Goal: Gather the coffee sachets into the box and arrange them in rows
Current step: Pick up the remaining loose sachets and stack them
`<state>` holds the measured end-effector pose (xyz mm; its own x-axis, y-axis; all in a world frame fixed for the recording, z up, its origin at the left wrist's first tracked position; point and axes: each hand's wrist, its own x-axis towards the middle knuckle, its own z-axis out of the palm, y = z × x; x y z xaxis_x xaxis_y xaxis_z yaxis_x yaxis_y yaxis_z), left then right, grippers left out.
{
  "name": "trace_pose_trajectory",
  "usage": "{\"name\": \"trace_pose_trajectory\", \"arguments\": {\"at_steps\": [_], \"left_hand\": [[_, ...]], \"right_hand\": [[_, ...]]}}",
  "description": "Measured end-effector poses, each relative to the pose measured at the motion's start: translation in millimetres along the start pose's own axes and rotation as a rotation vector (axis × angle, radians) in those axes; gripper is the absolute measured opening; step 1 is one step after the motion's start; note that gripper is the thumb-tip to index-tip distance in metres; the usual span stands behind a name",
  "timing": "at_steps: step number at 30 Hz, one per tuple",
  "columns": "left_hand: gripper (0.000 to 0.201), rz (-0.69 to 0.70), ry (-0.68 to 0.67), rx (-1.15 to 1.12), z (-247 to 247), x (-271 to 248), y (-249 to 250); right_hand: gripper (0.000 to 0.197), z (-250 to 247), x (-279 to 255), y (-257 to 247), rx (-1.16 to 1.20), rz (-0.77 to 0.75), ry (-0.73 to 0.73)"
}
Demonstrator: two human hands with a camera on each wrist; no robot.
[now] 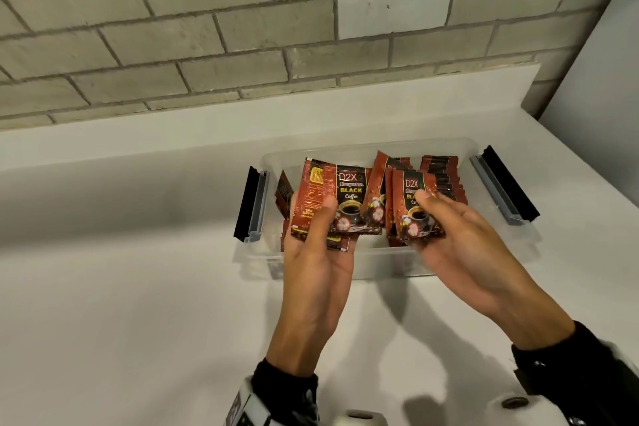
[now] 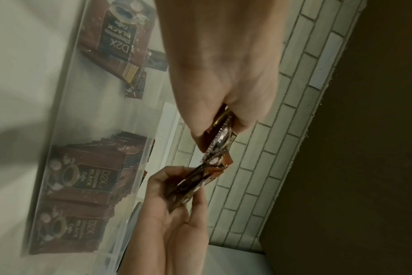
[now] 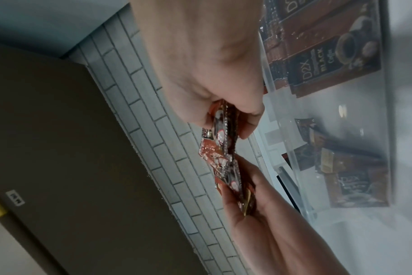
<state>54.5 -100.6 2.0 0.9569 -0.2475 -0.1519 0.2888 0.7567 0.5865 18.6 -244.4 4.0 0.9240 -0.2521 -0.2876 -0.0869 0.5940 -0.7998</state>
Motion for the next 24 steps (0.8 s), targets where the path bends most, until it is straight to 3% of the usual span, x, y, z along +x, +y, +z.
{"name": "trace_pose_trajectory", "arguments": {"at_steps": [8, 13, 16, 19, 24], "left_hand": [[0.05, 0.063, -0.105, 0.216, -1, -1, -6], [0.048, 0.042, -0.068, 0.147, 0, 2, -8], [0.023, 0.069, -0.06, 0.275, -4, 1, -10], [0.009, 0.256, -0.066, 0.542, -8, -1, -7], [0.022, 0.644, -0.099, 0.822, -19, 4, 4]], "right_hand": [[0.019, 3, -1, 4, -0.028, -0.059, -0.03], [0.011, -1, 0, 4, -0.073, -0.083, 0.037], [0.018, -3, 0, 3, -0.076, -0.095, 0.049], [0.022, -5, 0, -3, 0.0, -0.104, 0.053], [0.032, -9, -3, -13, 0.119, -0.052, -0.012]]}}
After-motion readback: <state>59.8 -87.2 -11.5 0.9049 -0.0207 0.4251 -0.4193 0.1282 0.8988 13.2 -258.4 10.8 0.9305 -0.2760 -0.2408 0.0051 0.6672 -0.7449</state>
